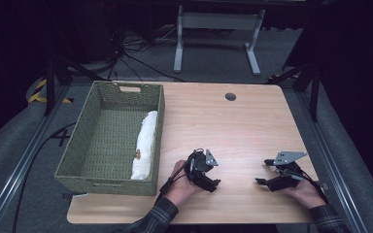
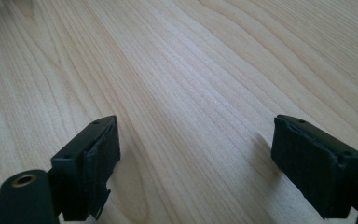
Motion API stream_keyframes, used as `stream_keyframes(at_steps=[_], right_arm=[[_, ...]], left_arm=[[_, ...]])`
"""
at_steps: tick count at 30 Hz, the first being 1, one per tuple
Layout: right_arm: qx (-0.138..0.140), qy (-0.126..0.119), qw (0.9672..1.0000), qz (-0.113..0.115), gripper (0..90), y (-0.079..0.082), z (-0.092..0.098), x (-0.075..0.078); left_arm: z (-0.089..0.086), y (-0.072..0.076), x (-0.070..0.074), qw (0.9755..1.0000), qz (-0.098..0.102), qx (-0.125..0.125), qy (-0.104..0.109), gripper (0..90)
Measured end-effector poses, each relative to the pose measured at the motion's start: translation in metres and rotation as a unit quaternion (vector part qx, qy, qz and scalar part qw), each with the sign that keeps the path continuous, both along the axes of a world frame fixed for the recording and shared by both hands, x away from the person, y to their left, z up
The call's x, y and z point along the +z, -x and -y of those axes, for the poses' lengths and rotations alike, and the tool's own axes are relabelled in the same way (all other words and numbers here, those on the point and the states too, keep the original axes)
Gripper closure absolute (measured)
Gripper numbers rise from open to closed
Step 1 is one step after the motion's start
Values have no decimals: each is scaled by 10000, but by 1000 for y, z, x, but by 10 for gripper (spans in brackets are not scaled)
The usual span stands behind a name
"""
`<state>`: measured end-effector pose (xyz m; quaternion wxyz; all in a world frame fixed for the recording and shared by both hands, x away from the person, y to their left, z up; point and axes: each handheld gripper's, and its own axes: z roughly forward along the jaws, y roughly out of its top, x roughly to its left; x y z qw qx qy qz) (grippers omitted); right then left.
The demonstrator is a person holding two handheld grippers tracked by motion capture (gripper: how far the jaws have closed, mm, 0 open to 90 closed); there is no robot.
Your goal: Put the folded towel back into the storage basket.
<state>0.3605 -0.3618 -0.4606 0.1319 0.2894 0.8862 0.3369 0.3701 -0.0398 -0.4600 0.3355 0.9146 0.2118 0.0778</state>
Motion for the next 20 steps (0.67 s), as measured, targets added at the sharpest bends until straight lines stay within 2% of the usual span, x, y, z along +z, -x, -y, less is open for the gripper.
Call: stream_keyframes(at_steps=[2,4,6,7,9,10,20], right_arm=[[-1,-36,10000,48,152,0,1,-1],[-16,-90,9999,60,148,0,2,-2],[-11,-117,9999,89,138,0,2,-3],[-30,-146,9999,85,133,0,3,-4],[-49,-262,9995,154,122,2,5,-6],[-35,-300,9993,209,121,2,5,-7],[-63,-300,9993,202,120,2,5,-7]], left_arm=[[2,0,-5,10000,-39,-2,-18,144],[2,1,-6,10000,11,-31,-27,128],[2,0,-7,10000,18,-7,40,127],[2,0,-8,10000,28,-71,51,122],[0,-1,-14,9996,122,-109,250,71],[0,-1,-14,9996,102,-112,231,53],[0,-1,-14,9996,115,-114,229,48]])
